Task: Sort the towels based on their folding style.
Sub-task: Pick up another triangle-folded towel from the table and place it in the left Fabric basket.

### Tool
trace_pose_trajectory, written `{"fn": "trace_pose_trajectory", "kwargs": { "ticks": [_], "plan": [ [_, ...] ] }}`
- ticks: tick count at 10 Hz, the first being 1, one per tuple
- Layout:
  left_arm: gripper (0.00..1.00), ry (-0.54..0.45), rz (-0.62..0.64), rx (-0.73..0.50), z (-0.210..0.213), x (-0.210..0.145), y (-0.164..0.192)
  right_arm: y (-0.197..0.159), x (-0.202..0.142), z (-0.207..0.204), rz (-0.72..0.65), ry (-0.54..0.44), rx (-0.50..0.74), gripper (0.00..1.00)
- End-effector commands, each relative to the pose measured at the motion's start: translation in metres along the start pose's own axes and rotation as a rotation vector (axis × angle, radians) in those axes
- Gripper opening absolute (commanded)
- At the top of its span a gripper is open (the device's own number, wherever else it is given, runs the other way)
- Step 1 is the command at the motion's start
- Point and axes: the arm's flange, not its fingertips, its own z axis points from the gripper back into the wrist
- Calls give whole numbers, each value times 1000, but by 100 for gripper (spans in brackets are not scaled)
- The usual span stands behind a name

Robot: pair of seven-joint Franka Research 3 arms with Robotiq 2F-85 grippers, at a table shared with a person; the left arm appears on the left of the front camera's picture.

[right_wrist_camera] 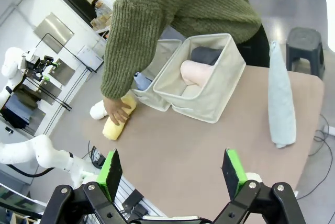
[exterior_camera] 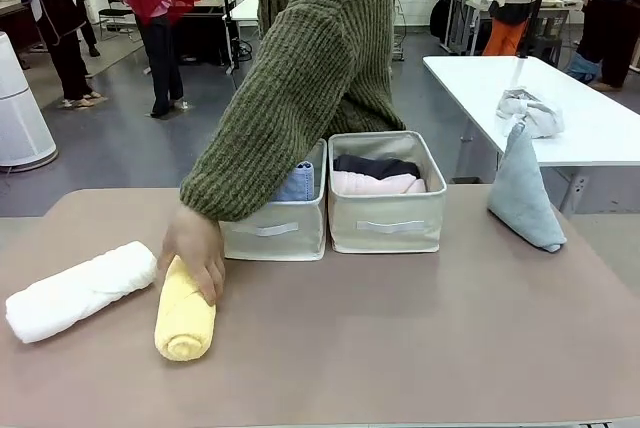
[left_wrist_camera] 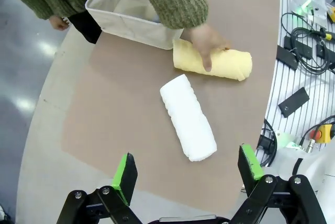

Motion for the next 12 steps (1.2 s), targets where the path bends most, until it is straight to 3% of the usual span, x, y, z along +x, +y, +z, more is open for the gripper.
{"fn": "trace_pose_trajectory", "kwargs": {
  "ticks": [1, 3, 5, 6, 9, 12],
  "plan": [
    [100, 0, 0, 0, 0, 0, 0, 0, 0, -1, 8, -5, 3, 100],
    [100, -151, -127, -118, -25, -56, 56, 0, 0, -1, 8, -5, 3, 100],
    [100, -443, -208, -215, 1, -98, 70, 0, 0, -1, 8, -5, 3, 100],
    [100, -497, -248, -224, 22, -108, 82, 0, 0, -1, 8, -5, 3, 100],
    [100, -556, -215, -134, 59, -147, 92, 0, 0, -1, 8, -5, 3, 100],
    [100, -468, -75, -44, 71, -173, 94, 0, 0, -1, 8, -5, 3, 100]
  ]
}}
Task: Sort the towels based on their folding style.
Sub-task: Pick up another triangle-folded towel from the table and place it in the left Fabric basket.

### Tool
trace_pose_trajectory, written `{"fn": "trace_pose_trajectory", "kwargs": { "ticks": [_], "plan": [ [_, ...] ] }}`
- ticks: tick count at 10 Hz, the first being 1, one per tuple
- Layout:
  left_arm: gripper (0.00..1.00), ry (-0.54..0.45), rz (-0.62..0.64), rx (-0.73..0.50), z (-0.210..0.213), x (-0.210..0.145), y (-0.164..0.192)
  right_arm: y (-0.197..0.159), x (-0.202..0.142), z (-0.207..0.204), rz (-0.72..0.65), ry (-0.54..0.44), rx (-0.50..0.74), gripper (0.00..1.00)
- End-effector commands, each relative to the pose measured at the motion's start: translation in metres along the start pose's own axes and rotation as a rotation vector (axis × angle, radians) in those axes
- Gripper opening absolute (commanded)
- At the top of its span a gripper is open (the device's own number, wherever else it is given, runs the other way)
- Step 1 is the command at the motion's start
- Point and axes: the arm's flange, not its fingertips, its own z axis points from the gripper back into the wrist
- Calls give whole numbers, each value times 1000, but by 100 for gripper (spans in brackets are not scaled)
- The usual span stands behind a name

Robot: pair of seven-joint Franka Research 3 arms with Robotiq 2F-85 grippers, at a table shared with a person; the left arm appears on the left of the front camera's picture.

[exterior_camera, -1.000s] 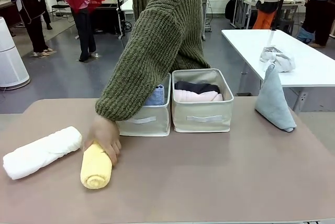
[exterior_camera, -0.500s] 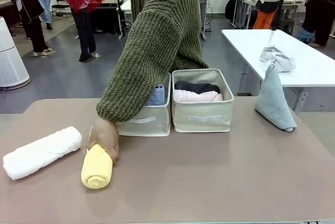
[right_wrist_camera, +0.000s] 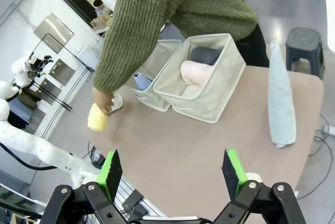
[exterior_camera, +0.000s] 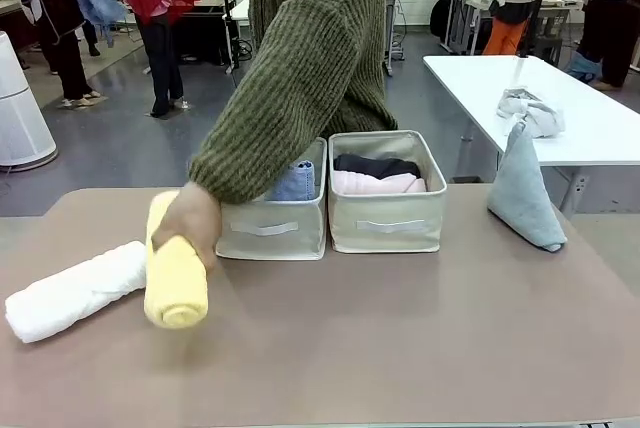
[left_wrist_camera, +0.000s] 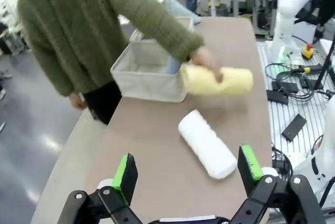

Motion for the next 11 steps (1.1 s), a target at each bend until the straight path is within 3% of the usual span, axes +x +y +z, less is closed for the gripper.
{"fn": "trace_pose_trajectory", "kwargs": {
  "ticks": [1, 6, 8, 11],
  "plan": [
    [100, 87, 87, 82, 3, -4, 6, 0, 0, -1, 8, -5, 3, 100],
    [100, 121, 220, 127, 13, -14, 7, 0, 0, -1, 8, -5, 3, 100],
    [100, 89, 159, 129, 16, -15, 15, 0, 0, 0, 0, 0, 0, 100],
    [100, 89, 159, 129, 16, -15, 15, 51, 43, -80, 30, 237, -305, 100]
  ]
}}
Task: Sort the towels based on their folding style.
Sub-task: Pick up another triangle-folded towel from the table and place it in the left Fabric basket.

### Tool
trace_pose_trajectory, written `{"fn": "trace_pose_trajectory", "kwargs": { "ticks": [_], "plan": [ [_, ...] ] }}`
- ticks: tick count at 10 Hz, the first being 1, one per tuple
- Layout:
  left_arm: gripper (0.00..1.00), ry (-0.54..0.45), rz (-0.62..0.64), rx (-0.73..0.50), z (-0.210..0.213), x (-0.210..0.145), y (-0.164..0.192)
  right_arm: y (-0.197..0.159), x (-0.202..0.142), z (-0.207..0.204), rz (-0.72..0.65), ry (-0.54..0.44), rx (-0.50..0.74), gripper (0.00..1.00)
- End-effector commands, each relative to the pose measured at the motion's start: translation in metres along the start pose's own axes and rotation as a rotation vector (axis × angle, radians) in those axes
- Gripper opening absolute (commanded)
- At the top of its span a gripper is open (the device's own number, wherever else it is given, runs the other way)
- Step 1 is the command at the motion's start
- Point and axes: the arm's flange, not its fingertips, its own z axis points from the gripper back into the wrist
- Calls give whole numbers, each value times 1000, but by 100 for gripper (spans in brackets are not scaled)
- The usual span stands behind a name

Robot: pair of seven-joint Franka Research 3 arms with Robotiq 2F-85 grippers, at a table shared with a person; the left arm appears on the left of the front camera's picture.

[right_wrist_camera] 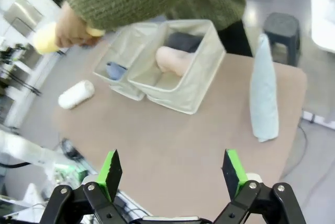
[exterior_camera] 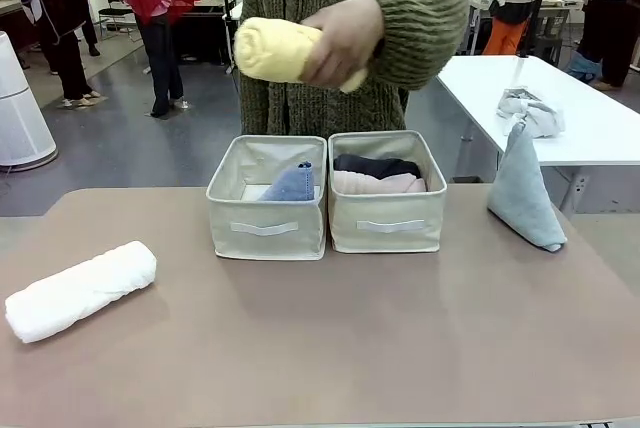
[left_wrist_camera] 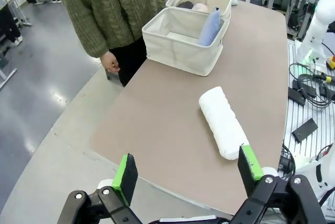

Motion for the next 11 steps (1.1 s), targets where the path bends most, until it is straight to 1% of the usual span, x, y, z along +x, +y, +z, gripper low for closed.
{"fn": "trace_pose_trajectory", "kwargs": {
  "ticks": [1, 2, 3, 4, 5, 6, 7, 8, 9, 11],
  "plan": [
    [100, -7, -17, 5, 2, -1, 0, 40, 41, -46, -33, 138, -238, 100],
    [100, -7, -17, 5, 2, -1, 0, 48, 50, -58, -29, 151, -316, 100],
    [100, -7, -17, 5, 2, -1, 0, 52, 54, -61, -21, 157, -352, 100],
    [100, -7, -17, 5, 2, -1, 0, 53, 52, -57, -13, 186, -368, 100],
    [100, -7, -17, 5, 2, -1, 0, 42, 34, -25, 2, 255, -385, 100],
    [100, -7, -17, 5, 2, -1, 0, 25, 12, 24, 46, 357, -423, 100],
    [100, -7, -17, 5, 2, -1, 0, 13, -9, 53, 44, 418, -412, 100],
    [100, -7, -17, 5, 2, -1, 0, 12, -24, 57, 58, 451, -433, 100],
    [100, -7, -17, 5, 2, -1, 0, 13, -22, 52, 64, 451, -420, 100],
    [100, -7, -17, 5, 2, -1, 0, 10, -16, 36, 67, 487, -412, 100]
  ]
}}
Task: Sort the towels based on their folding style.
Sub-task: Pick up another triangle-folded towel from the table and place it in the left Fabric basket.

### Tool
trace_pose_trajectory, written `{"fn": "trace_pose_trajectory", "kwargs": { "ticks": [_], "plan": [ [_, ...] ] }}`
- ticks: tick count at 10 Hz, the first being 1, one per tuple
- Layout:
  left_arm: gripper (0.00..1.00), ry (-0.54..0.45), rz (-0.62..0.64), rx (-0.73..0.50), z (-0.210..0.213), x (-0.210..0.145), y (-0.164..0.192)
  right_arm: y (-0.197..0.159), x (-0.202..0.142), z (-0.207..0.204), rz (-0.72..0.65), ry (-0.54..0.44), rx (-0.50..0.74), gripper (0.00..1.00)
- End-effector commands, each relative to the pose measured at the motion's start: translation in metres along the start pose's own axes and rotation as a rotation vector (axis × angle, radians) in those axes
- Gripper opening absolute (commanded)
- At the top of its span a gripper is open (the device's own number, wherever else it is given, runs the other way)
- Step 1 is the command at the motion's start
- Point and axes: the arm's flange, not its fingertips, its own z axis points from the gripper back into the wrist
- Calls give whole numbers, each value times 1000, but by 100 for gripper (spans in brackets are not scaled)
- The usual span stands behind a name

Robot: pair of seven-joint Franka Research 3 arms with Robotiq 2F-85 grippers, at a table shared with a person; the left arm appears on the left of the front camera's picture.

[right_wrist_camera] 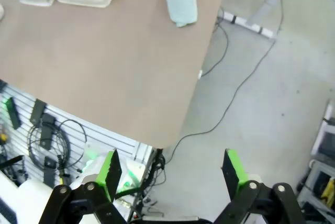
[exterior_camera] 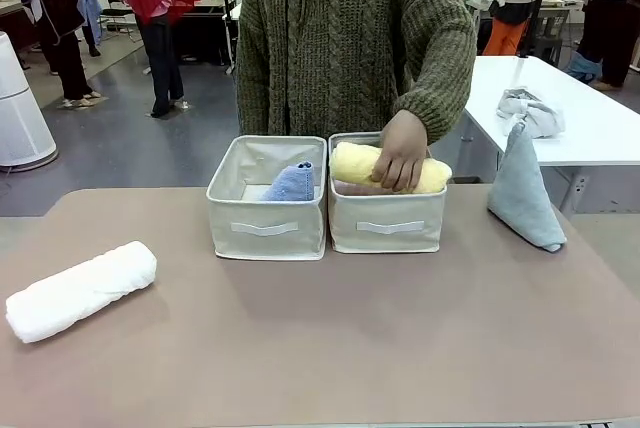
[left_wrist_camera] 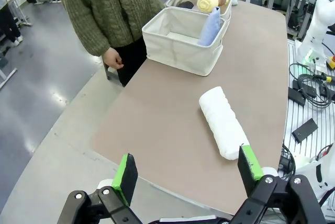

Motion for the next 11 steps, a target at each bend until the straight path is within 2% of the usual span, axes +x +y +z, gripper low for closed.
{"fn": "trace_pose_trajectory", "kwargs": {
  "ticks": [1, 3, 4, 6, 7, 8, 9, 11],
  "plan": [
    [100, -7, -18, 5, 2, 0, -1, 12, 40, -13, 11, 29, -18, 100],
    [100, -7, -18, 5, 2, 0, -1, 27, 104, -34, -5, 3, -18, 100],
    [100, -7, -18, 5, 2, 0, -1, 31, 145, -58, -8, -7, -17, 100],
    [100, -7, -18, 5, 2, 0, -1, 34, 194, -106, -28, -42, -27, 100],
    [100, -7, -18, 5, 2, 0, -1, 34, 202, -121, -34, -63, -25, 100],
    [100, -7, -18, 5, 2, 0, -1, 40, 186, -117, -29, -83, 5, 100],
    [100, -7, -18, 5, 2, 0, -1, 41, 199, -122, -6, -40, -24, 100],
    [100, -7, -18, 5, 2, 0, -1, 41, 199, -122, -6, -40, -24, 100]
  ]
}}
